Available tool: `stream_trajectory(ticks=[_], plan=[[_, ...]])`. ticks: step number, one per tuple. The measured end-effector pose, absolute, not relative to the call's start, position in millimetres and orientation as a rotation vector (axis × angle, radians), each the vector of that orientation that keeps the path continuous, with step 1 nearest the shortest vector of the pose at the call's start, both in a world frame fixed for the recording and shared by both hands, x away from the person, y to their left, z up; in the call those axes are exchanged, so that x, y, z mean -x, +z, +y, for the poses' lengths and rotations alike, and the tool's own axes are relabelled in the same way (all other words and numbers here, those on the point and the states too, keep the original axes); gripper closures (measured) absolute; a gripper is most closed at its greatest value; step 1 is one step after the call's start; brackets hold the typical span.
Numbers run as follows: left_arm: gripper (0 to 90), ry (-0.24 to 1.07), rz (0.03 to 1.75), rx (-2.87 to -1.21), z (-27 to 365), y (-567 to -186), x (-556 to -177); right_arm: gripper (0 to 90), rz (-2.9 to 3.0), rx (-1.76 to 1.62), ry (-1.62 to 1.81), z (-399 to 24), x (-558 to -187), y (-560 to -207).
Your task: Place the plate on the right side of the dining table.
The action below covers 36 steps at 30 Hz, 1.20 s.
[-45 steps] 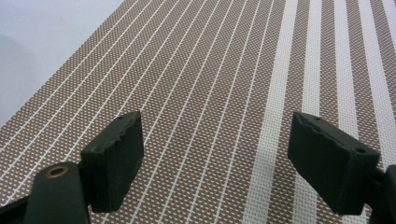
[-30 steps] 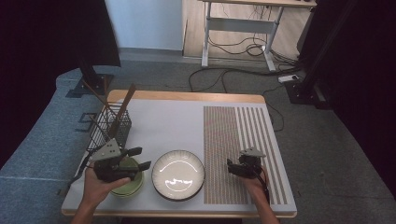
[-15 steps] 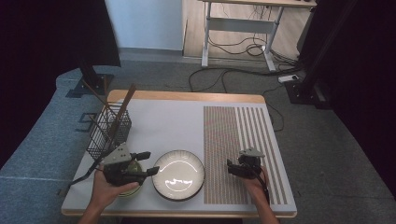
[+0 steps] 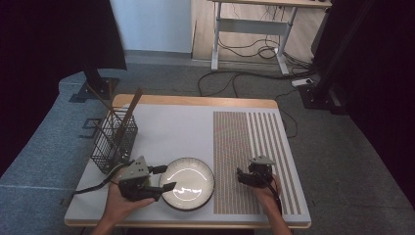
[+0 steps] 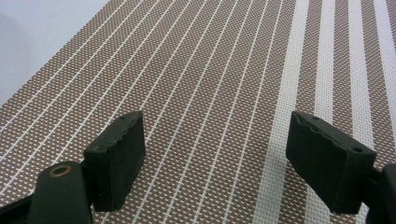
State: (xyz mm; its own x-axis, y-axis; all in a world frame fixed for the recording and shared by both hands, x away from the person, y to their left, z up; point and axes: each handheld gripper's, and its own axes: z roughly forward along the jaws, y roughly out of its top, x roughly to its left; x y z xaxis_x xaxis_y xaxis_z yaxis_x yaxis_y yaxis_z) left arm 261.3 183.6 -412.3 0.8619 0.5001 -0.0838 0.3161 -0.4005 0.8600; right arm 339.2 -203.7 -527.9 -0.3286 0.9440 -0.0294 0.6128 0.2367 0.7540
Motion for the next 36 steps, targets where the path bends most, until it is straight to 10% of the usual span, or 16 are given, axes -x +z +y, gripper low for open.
stream_trajectory(ticks=[36], plan=[[35.6, 0.184, 0.52, -2.148, 137, -445, -254, 20.8, 2.026, -1.41, 0.884, -203, -339, -528]])
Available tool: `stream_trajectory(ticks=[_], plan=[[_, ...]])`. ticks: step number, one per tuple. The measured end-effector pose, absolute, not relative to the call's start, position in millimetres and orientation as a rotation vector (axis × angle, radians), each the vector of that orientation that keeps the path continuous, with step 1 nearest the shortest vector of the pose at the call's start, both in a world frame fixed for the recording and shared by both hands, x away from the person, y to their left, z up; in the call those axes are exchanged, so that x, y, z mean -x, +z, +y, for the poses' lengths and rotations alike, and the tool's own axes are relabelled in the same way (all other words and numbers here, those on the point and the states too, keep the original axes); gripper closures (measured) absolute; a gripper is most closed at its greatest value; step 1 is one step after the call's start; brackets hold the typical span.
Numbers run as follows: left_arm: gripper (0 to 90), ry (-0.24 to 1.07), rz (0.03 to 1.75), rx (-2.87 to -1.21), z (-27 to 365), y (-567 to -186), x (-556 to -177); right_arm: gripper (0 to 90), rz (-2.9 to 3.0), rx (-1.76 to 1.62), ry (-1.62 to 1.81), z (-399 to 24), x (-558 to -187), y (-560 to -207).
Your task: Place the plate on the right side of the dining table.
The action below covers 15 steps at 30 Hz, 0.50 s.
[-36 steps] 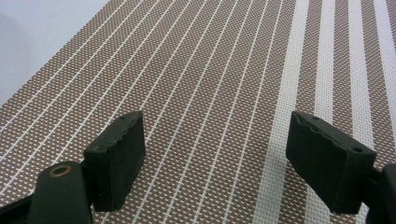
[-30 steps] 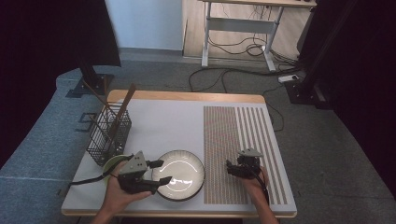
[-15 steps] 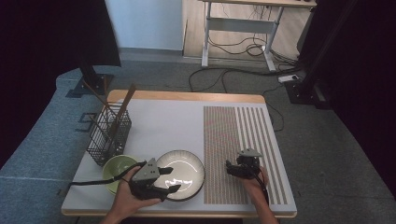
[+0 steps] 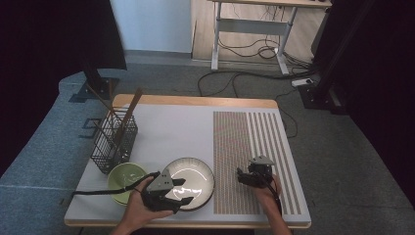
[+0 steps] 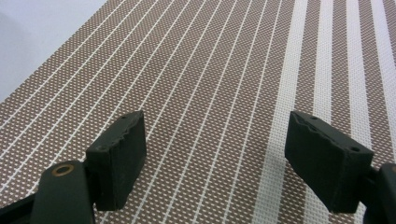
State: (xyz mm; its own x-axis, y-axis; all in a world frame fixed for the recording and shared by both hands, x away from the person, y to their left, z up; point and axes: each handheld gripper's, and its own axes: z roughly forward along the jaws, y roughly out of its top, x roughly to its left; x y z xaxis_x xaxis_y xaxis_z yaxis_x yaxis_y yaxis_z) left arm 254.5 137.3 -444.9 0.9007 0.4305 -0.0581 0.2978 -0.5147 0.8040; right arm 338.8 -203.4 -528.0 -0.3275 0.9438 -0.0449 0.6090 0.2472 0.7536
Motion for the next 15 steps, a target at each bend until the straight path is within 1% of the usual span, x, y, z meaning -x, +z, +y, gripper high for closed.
stream_trajectory(ticks=[15], plan=[[35.3, 0.151, 0.537, -2.189, 125, -464, -257, 20.8, 2.028, -1.417, 0.883, -203, -339, -528]])
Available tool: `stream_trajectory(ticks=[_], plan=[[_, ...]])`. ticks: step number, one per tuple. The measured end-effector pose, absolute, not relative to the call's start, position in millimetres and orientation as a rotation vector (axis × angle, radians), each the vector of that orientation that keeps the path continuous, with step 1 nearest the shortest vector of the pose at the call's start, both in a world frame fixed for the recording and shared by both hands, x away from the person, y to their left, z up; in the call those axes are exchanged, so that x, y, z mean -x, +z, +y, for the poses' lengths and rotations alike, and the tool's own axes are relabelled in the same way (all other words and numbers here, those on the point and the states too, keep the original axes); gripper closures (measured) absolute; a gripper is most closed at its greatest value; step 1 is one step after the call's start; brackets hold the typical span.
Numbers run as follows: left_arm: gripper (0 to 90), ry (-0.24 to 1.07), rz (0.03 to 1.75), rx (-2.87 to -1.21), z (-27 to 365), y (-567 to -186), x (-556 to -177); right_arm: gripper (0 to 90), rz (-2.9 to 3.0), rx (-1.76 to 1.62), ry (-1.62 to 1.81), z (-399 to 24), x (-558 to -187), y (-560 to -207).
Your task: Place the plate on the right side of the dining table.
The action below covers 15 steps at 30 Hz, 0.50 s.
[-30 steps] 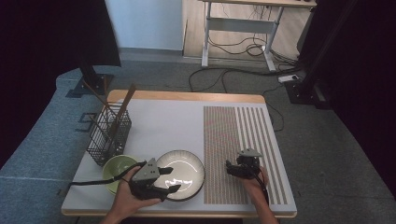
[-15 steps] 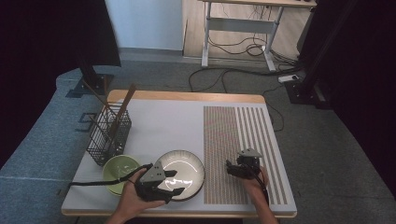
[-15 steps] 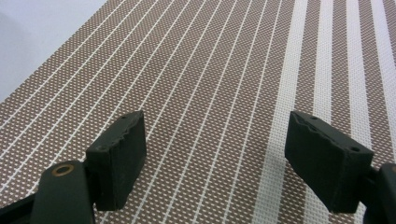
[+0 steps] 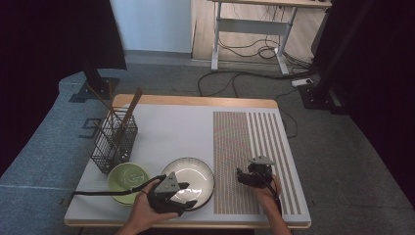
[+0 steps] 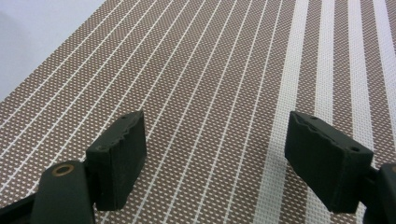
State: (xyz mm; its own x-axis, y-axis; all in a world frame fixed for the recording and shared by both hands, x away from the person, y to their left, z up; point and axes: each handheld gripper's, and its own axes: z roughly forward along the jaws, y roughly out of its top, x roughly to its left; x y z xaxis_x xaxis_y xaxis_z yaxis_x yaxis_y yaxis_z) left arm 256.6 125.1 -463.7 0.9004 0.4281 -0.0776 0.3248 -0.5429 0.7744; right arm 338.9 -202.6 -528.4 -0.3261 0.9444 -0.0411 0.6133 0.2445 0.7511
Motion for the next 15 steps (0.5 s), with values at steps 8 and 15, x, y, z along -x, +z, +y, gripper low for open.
stream_trajectory(ticks=[8, 15], plan=[[34.9, 0.152, 0.542, -2.204, 121.4, -470.8, -257.3, 20.8, 2.029, -1.418, 0.882, -202.6, -338.7, -528.5], [34.8, 0.127, 0.54, -2.203, 119.8, -474.1, -258.2, 20.8, 2.028, -1.42, 0.883, -202.8, -338.8, -528.4]])
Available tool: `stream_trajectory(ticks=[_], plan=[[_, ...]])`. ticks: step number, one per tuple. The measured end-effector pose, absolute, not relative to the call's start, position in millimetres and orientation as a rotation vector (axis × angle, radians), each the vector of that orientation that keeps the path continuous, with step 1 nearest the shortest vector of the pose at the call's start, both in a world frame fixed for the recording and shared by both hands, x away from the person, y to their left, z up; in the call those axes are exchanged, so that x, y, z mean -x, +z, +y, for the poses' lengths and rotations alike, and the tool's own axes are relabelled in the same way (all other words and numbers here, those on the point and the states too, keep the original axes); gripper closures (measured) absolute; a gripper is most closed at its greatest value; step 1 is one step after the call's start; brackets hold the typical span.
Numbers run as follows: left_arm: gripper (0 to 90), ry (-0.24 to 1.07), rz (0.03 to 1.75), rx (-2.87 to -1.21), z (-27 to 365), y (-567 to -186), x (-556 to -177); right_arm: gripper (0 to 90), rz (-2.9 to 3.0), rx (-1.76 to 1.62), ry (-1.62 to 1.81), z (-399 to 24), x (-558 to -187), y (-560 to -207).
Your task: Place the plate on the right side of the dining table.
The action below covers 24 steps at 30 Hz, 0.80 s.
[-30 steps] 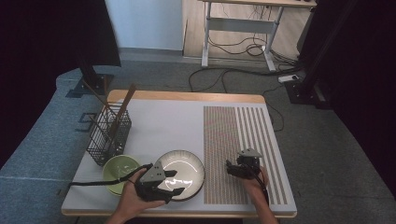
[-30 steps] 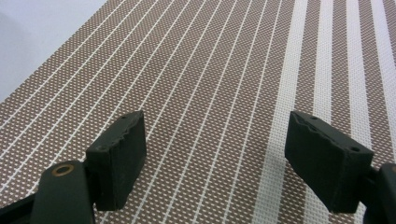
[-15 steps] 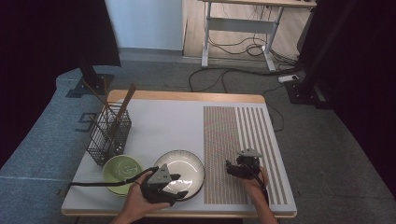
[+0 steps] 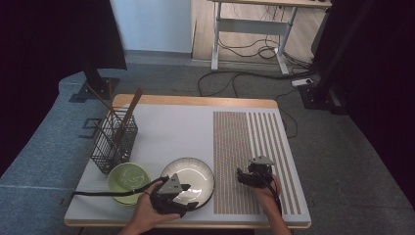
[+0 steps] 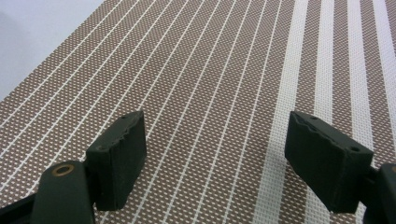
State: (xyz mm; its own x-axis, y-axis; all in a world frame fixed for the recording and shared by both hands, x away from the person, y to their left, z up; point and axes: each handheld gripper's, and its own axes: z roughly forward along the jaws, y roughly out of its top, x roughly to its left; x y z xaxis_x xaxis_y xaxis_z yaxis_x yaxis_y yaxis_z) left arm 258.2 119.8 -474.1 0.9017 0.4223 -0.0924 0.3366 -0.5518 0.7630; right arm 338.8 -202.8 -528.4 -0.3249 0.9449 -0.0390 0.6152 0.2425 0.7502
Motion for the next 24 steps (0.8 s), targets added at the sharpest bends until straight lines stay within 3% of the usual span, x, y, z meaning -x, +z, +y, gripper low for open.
stream_trajectory(ticks=[21, 24], plan=[[36.1, 0.171, 0.571, -2.242, 115, -487, -261, 20.9, 2.023, -1.416, 0.884, -202, -339, -528], [36.0, 0.128, 0.561, -2.229, 115, -485, -261, 20.9, 2.024, -1.414, 0.884, -202, -339, -528]])
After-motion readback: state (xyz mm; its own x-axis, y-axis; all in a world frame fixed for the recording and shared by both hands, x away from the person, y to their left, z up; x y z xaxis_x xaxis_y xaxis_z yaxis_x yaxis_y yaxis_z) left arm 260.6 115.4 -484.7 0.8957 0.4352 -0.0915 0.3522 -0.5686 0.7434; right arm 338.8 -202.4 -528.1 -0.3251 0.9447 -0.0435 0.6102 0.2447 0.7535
